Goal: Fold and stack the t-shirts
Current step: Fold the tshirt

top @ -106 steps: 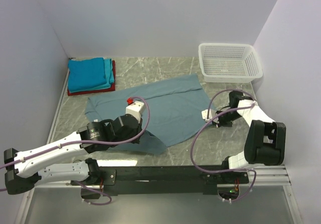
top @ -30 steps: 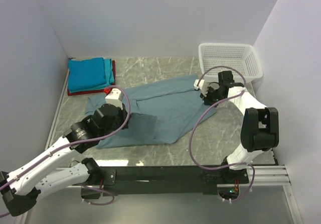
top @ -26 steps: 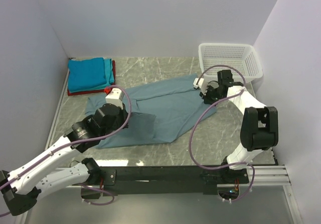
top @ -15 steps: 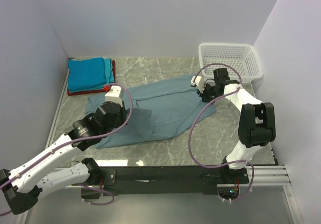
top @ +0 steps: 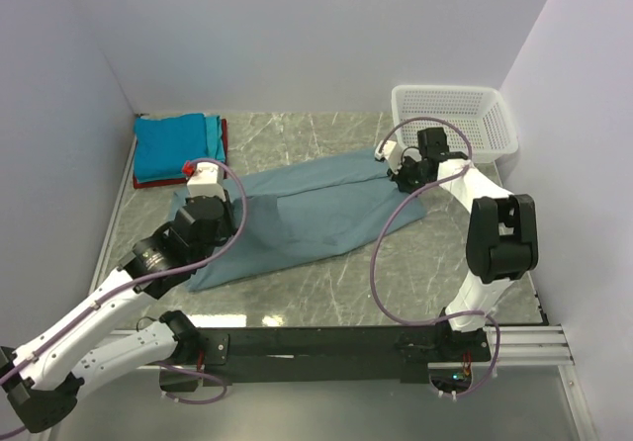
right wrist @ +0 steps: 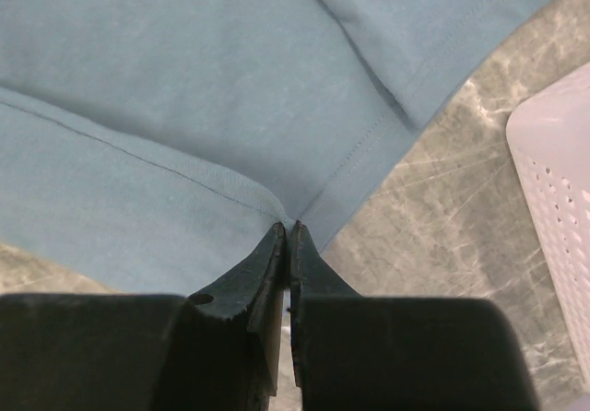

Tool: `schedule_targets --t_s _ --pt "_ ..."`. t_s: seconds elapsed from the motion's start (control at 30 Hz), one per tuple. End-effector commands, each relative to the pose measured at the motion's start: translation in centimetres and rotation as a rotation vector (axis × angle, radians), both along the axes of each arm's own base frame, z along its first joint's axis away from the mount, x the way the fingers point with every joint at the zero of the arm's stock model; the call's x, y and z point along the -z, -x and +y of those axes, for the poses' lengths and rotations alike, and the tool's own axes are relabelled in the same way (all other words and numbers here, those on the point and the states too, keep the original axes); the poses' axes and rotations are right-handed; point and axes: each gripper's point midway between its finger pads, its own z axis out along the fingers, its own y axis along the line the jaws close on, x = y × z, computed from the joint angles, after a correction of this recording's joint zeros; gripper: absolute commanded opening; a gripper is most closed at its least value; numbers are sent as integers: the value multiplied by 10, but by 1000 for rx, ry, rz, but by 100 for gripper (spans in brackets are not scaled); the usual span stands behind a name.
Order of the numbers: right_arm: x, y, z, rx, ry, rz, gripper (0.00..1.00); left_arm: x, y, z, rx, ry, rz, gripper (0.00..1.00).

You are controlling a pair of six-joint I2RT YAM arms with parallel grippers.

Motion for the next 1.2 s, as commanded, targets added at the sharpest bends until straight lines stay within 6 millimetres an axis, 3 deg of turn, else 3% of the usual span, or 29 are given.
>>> schedule_targets --t_s 0.0,0.3,0.63,1.17 --pt "-17 -22 0 41 -1 -79 0 -30 -15 8 -48 14 -104 1" --pt "-23 -28 -4 89 -4 -138 0 -47 -32 22 -75 -69 -140 0" --pt "-21 -30 -13 137 8 -163 0 -34 -41 45 -120 -110 -115 0" --pt "-24 -45 -8 154 2 -178 0 -24 -48 53 -121 -121 -92 0"
